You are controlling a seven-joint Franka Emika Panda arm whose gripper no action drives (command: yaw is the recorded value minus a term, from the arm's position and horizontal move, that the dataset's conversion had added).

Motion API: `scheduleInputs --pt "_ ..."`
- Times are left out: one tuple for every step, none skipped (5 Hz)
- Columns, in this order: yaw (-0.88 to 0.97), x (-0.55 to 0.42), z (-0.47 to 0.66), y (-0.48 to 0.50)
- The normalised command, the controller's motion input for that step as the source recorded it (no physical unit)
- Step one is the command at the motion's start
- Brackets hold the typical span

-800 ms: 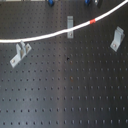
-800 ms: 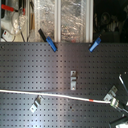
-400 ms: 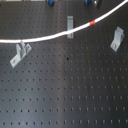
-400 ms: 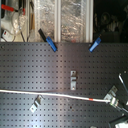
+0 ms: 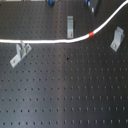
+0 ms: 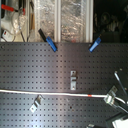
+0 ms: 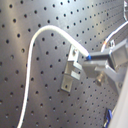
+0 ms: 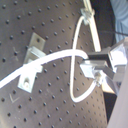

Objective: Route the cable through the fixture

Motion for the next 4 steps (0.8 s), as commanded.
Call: scheduleInputs --pt "0.00 -0.006 0.00 -0.015" --pt "-0.75 -0.307 0.18 -0.148" --pt "0.00 -0.076 0.04 0.043" --pt "0.07 -0.916 0.10 0.305"
